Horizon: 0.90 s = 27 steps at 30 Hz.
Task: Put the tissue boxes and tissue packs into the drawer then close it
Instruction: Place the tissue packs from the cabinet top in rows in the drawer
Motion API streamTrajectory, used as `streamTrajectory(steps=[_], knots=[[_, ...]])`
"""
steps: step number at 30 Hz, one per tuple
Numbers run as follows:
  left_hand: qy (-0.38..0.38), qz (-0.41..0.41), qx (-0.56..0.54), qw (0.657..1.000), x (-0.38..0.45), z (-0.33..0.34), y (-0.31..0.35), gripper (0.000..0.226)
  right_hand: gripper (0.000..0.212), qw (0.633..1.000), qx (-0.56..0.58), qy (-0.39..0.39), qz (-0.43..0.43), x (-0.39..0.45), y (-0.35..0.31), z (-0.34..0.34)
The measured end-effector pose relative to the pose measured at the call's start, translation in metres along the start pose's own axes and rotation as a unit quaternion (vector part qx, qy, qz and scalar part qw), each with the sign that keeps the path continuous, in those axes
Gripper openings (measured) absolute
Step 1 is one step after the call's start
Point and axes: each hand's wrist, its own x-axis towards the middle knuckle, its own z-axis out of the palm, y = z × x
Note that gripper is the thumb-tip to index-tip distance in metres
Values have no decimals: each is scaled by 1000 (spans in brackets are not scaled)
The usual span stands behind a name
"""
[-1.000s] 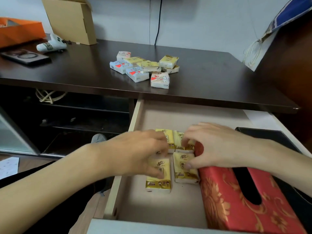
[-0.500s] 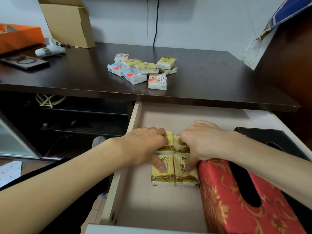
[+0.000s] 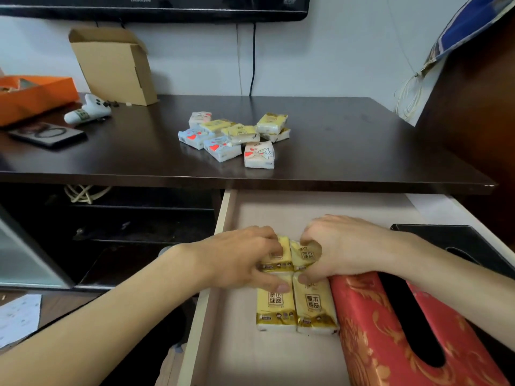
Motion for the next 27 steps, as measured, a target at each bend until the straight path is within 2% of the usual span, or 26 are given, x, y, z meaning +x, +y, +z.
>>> streamTrajectory(steps=[2, 6, 9, 11, 13, 16, 18, 21, 24, 27], knots=[[22, -3, -51, 998, -2, -13, -3, 55, 59, 997, 54, 53, 7, -1, 7, -9], [128, -47, -82, 987, -9, -49, -19, 42, 21, 962, 205, 178, 8, 10, 27, -35], [227, -79, -150, 959, -4, -79, -40, 30, 7, 924, 285, 254, -4, 39, 40, -58], [293, -105, -175, 934, 10, -96, -60, 26, 11, 901, 325, 288, -1, 68, 47, -72], [333, -146, -156, 919, 28, -109, -81, 31, 26, 880, 364, 306, 13, 99, 55, -85], [306, -194, -125, 924, 54, -114, -105, 45, 54, 850, 427, 305, 39, 138, 61, -97], [265, -212, -138, 931, 65, -110, -109, 55, 72, 856, 422, 292, 60, 150, 61, -98], [199, -224, -116, 947, 73, -110, -109, 71, 88, 872, 414, 252, 64, 162, 65, -101], [182, -220, -112, 952, 75, -115, -111, 67, 90, 882, 417, 212, 51, 165, 64, -104], [200, -196, -129, 951, 89, -115, -97, 67, 76, 885, 374, 265, 78, 158, 85, -93]])
